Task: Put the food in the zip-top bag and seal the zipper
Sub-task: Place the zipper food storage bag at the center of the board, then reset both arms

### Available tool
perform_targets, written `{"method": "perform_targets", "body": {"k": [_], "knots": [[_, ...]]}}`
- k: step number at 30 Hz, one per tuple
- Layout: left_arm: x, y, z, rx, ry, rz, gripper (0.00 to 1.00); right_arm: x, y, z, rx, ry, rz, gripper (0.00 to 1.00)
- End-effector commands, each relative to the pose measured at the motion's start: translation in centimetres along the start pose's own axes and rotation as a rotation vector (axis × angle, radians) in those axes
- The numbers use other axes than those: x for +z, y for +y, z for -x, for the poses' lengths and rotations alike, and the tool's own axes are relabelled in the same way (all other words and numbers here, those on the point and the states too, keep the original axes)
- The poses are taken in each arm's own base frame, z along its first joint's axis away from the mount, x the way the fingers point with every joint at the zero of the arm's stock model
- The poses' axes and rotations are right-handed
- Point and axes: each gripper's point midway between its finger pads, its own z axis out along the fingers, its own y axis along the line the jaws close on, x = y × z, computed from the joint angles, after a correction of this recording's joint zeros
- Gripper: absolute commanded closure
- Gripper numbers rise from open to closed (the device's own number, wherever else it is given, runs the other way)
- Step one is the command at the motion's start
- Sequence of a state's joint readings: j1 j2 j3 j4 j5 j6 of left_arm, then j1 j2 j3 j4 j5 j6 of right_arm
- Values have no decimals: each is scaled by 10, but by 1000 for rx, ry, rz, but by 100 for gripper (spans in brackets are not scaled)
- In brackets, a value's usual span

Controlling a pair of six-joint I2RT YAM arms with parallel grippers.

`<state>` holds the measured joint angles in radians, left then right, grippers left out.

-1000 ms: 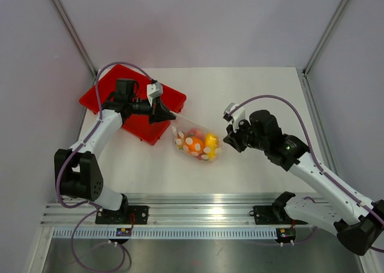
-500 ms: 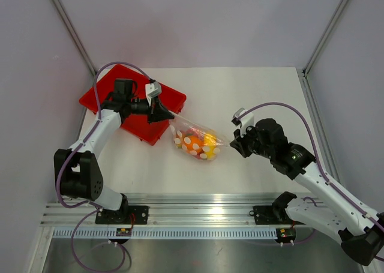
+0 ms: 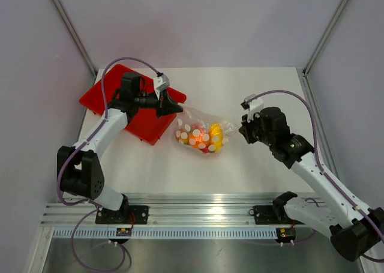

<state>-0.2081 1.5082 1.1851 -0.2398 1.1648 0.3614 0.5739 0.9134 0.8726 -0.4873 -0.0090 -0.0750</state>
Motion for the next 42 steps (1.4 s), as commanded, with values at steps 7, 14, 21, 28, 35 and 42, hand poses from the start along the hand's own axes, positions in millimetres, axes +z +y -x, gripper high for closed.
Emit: {"method": "perform_targets", "body": {"k": [7, 14, 21, 28, 35, 42], "knots": [[43, 55, 91, 96, -204, 37, 100, 10, -124, 120, 150, -264, -351, 100], [47, 84, 165, 41, -389, -1, 45, -12, -153, 158, 55, -326, -494, 100], [17, 76, 172, 19, -482, 78, 1, -6, -109, 81, 132, -262, -321, 20], [-18, 79, 177, -39, -395, 426, 1, -27, -119, 59, 311, -243, -438, 0], [-57, 62, 116, -181, -227, 701, 1, -10, -124, 66, 444, -126, -463, 1], [-104, 43, 38, -244, -159, 969, 1, 4, -154, 37, 586, 3, -695, 1]]}}
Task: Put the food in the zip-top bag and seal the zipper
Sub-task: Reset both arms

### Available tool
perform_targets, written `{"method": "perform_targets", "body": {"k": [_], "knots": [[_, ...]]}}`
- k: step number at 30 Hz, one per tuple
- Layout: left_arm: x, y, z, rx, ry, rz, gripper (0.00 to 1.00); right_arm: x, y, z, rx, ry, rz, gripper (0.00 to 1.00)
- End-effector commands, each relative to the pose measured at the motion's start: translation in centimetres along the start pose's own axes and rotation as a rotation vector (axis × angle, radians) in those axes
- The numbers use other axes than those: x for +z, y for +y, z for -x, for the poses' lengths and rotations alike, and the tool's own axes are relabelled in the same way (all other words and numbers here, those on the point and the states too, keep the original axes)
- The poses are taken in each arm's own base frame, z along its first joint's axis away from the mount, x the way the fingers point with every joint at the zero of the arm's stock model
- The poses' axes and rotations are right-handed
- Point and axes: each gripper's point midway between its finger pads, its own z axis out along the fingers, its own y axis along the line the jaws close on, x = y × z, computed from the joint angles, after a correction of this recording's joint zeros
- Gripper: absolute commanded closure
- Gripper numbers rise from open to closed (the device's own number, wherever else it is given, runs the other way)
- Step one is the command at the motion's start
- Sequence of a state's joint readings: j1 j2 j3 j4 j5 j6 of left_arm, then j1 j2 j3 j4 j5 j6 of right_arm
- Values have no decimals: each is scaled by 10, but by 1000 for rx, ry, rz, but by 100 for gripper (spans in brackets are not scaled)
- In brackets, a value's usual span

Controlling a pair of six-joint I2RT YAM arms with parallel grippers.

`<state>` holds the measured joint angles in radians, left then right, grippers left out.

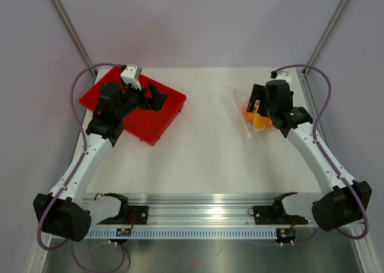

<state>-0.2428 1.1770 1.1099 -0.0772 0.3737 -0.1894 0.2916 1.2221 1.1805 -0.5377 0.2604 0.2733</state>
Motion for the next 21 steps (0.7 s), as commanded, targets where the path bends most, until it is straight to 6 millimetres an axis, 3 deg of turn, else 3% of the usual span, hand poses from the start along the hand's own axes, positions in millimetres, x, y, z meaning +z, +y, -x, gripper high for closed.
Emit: {"method": "perform_targets", "body": {"k": [1, 2, 3, 4, 8, 17, 21], "knots": [[-25, 42, -37, 17, 61, 240, 1, 2, -30, 1, 108, 3, -209, 0], [-33, 44, -46, 11, 88, 264, 1, 5, -32, 0, 105, 11, -231, 0], [-43, 44, -42, 15, 68, 284, 1, 6, -36, -4, 101, 26, -258, 1], [-47, 46, -55, 8, 90, 297, 1, 6, -38, -5, 107, 28, -270, 0], [-65, 45, -60, -7, 52, 322, 1, 8, -40, -16, 119, 42, -270, 0], [-64, 45, -68, -46, 81, 325, 1, -8, -49, -32, 218, 3, -277, 0], [-62, 43, -68, -46, 72, 311, 1, -13, -47, -28, 238, -55, -232, 0]]}}
